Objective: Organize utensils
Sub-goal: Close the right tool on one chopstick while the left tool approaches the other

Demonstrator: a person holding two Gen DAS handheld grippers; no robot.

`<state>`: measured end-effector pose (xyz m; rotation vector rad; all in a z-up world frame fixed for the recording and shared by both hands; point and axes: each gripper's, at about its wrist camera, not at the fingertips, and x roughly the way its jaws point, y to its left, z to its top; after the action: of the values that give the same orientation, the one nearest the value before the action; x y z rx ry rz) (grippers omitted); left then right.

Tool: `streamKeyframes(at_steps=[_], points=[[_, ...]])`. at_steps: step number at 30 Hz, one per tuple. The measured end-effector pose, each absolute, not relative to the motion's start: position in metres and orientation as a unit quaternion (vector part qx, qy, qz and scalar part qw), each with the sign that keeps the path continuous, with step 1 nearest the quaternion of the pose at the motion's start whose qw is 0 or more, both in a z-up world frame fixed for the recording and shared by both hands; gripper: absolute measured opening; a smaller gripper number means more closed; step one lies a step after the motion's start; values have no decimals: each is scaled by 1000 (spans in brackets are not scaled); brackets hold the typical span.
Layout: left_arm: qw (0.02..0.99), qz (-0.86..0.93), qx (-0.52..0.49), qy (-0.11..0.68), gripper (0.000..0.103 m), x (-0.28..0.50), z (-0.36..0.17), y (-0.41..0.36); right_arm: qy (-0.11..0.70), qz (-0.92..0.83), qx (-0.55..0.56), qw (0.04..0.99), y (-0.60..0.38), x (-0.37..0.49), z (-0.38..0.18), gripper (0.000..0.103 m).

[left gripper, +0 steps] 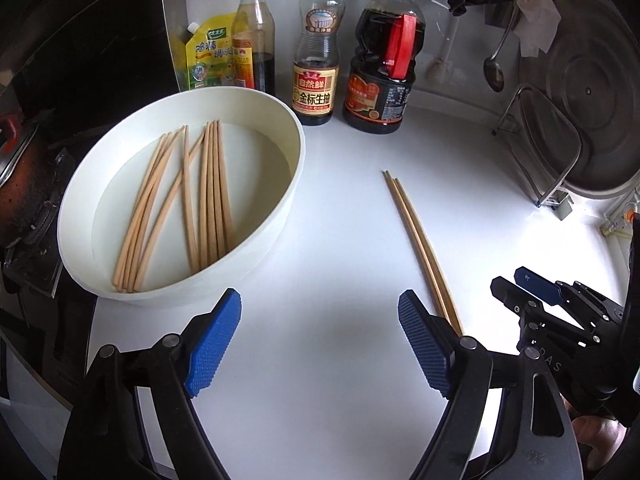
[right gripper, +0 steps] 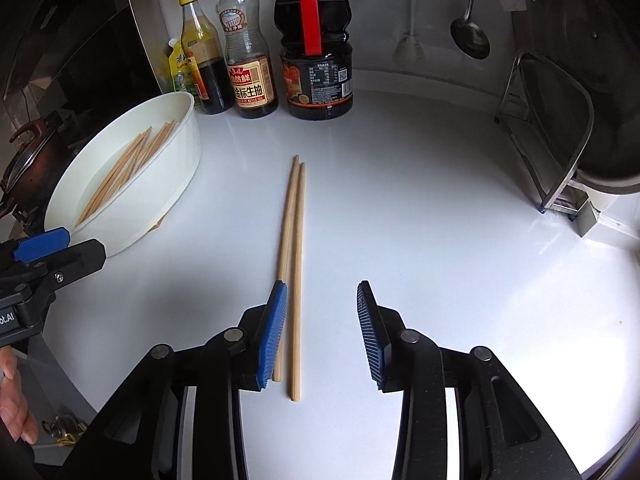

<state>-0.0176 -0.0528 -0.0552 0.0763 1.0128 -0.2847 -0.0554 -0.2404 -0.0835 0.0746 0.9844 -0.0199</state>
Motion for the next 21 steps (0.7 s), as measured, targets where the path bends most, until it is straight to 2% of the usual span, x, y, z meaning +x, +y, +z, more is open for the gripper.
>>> streamKeyframes(at_steps=[8, 21], points=[[861, -128, 35, 492, 84, -22, -74, -67, 480, 5, 22, 877, -239, -46, -110, 35], [855, -121, 30, 503, 84, -16, -90, -75, 483, 10, 2, 876, -230, -28, -133, 35]])
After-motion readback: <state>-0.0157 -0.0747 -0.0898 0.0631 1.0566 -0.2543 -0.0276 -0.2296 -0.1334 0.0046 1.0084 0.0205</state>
